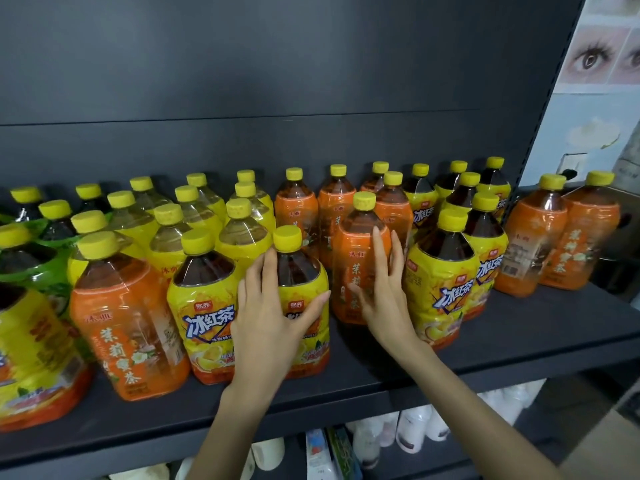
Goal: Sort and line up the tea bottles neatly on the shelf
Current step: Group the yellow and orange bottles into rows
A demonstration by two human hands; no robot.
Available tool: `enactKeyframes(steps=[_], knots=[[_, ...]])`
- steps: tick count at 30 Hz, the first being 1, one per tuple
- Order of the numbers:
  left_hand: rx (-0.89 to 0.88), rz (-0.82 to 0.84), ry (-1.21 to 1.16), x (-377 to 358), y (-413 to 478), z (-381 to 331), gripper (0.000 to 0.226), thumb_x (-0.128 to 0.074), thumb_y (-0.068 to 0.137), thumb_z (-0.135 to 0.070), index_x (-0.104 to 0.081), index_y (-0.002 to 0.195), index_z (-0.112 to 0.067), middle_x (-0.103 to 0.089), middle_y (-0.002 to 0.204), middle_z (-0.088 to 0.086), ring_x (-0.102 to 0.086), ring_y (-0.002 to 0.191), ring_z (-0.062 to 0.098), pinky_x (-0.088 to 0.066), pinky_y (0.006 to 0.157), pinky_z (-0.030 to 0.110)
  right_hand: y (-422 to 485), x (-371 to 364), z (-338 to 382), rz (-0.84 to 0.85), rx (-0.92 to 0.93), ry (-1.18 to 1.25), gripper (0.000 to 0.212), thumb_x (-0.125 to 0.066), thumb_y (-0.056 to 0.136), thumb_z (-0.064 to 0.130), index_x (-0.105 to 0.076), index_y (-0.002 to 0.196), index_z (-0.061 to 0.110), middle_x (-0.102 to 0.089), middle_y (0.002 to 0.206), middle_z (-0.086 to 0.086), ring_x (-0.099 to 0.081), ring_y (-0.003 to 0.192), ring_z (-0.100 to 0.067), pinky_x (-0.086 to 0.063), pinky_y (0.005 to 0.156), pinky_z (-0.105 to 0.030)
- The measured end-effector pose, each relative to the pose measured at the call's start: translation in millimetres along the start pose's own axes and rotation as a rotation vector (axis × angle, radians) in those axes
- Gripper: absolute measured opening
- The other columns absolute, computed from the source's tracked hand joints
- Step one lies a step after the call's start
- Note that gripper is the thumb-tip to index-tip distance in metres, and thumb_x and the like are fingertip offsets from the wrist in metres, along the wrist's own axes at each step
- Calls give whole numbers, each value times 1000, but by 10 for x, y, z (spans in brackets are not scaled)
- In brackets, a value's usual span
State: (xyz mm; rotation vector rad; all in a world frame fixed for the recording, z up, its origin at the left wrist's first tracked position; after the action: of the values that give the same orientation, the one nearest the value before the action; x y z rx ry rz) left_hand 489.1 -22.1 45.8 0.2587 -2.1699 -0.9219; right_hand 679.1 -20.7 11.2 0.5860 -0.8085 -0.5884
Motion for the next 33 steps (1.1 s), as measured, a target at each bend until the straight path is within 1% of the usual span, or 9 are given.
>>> enactKeyframes(steps=[4, 8, 11, 16, 19, 23, 26, 30, 33], knots=[[40, 11, -66, 31, -19, -5, 95, -54, 71, -69, -23, 145, -17, -43, 139, 6, -40, 127, 20, -45, 80, 30, -11, -45, -139, -42, -52, 82, 96, -70, 84, 19, -2, 149, 36, -10, 157, -6, -11, 145, -18, -22, 111, -32], [54, 4, -101, 33, -35, -2, 94, -55, 68, -68, -30, 140, -13, -47, 134, 7, -46, 124, 21, -42, 77, 25, 90, -176, -163, -22, -43, 88, 96, -71, 83, 21, -3, 147, 40, -15, 154, -6, -19, 139, -13, -31, 103, -27], [56, -3, -106, 14, -29, 16, 91, -54, 69, -68, -29, 139, -17, -47, 134, 6, -45, 125, 20, -42, 82, 26, 229, -324, -153, 17, -23, 70, 95, -71, 82, 26, -2, 146, 42, -17, 152, -6, -29, 137, -21, -43, 98, -34], [57, -16, -109, 17, -9, 0, 82, -53, 68, -69, -24, 134, -31, -47, 135, 6, -45, 125, 21, -41, 84, 27, 438, -593, -147, 111, -20, 93, 96, -69, 84, 31, 4, 144, 47, -15, 153, -6, -35, 135, -27, -45, 98, -43], [53, -24, -94, 9, -7, 3, 82, -52, 69, -72, -25, 134, -30, -47, 135, 6, -46, 125, 22, -41, 83, 28, 550, -742, -122, 152, -28, 118, 95, -69, 84, 32, 2, 147, 40, -13, 154, -5, -34, 135, -28, -44, 99, -45], [53, -33, -68, -2, -8, 24, 85, -44, 70, -78, -24, 136, -27, -47, 135, 4, -45, 125, 20, -42, 82, 27, 618, -897, -83, 195, -3, 113, 96, -69, 84, 30, 4, 145, 41, -9, 155, -6, -30, 138, -31, -40, 103, -49], [46, -40, -57, -4, -2, 19, 85, -42, 71, -77, -25, 136, -26, -47, 134, 5, -41, 124, 15, -41, 81, 26, 636, -962, -63, 223, 6, 151, 95, -70, 85, 31, 3, 144, 43, -8, 155, -3, -28, 138, -29, -39, 103, -46], [46, -41, -56, -8, -8, 15, 84, -41, 72, -78, -26, 135, -24, -48, 134, 5, -42, 124, 16, -41, 82, 26, 649, -982, -60, 230, 7, 164, 96, -71, 85, 29, 4, 142, 45, -8, 154, -4, -27, 139, -28, -38, 103, -44], [49, -38, -63, -5, -10, 8, 83, -46, 71, -75, -25, 135, -26, -47, 134, 5, -41, 124, 16, -41, 83, 27, 639, -981, -54, 265, 11, 185, 97, -70, 86, 27, 7, 142, 46, -6, 155, -3, -23, 140, -26, -35, 106, -43]])
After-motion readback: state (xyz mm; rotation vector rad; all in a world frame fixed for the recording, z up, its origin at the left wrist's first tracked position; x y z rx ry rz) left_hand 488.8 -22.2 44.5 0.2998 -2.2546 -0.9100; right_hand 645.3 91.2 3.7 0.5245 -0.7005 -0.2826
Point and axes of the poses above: each hand's wrist, its own y-axis towards the middle knuckle, its own x-axis out of the back of the hand, z = x × y, the point moved 7 cm from there along y, towards the middle knuckle
